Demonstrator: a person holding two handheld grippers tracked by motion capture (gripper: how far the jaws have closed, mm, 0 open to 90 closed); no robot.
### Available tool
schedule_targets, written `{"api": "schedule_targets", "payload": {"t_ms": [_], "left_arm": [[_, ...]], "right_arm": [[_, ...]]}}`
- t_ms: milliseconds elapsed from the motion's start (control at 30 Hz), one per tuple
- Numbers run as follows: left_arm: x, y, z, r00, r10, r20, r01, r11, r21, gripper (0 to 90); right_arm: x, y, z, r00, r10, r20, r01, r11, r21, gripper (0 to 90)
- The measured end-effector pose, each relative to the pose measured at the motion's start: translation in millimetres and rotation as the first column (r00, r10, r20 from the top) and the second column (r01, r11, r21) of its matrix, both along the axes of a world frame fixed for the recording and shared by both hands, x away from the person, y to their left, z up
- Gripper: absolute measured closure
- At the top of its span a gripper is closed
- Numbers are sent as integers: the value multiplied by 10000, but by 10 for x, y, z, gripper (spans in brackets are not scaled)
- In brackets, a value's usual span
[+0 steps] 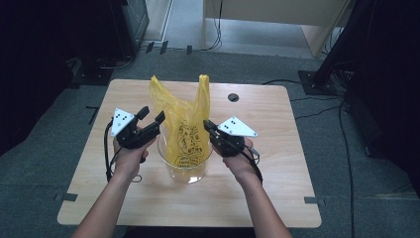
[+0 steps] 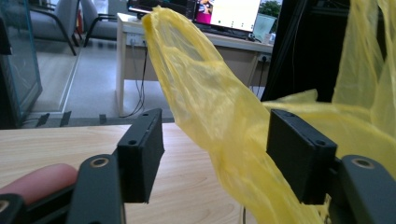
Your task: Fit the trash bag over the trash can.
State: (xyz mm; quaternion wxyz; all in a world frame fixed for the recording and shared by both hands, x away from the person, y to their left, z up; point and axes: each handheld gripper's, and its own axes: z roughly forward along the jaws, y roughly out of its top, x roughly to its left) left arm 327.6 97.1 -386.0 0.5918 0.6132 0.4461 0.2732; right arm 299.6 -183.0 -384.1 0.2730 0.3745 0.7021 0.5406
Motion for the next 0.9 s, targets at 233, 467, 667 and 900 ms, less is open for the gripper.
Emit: {"api": "schedule_targets", "payload": {"t_ms": [233,467,667,900], "left_arm": [[80,-114,163,9995,302,66,-302,9995,131,416],[194,-226,149,9965,397,-741,-374,9988,329,554],[102,-221,151,9989,468,-62,-466,9986,258,890],[-105,-193,121,9968,-407,689,374,9982,478,900]], "right_arm": [[-31,19,-18,9999,109,54,-108,9998,-158,882],[-67,11,-32,9997,184,187,-177,9992,-357,882],[-99,-15,-62,9996,-146,256,150,9997,-170,882],[-153,-40,-191,9994,-315,150,320,9991,-286,882]]}}
